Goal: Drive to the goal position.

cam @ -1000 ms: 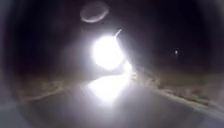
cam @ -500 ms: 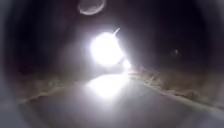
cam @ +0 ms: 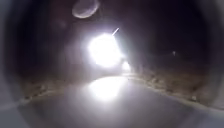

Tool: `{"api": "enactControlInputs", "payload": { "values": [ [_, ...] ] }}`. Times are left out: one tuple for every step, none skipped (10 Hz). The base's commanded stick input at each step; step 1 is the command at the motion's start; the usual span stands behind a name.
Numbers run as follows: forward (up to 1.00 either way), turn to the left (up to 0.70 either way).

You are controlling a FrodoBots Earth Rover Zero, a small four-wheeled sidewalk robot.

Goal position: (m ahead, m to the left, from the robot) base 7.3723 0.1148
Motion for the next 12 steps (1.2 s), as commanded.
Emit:
{"api": "enactControlInputs", "payload": {
  "values": [
    [1.00,0.00],
    [1.00,0.00],
    [1.00,0.00],
    [1.00,0.00],
    [1.00,0.00],
    [1.00,0.00],
    [1.00,0.00],
    [1.00,0.00],
    [1.00,0.00],
    [1.00,0.00],
    [1.00,0.00],
    [1.00,0.00]
  ]
}}
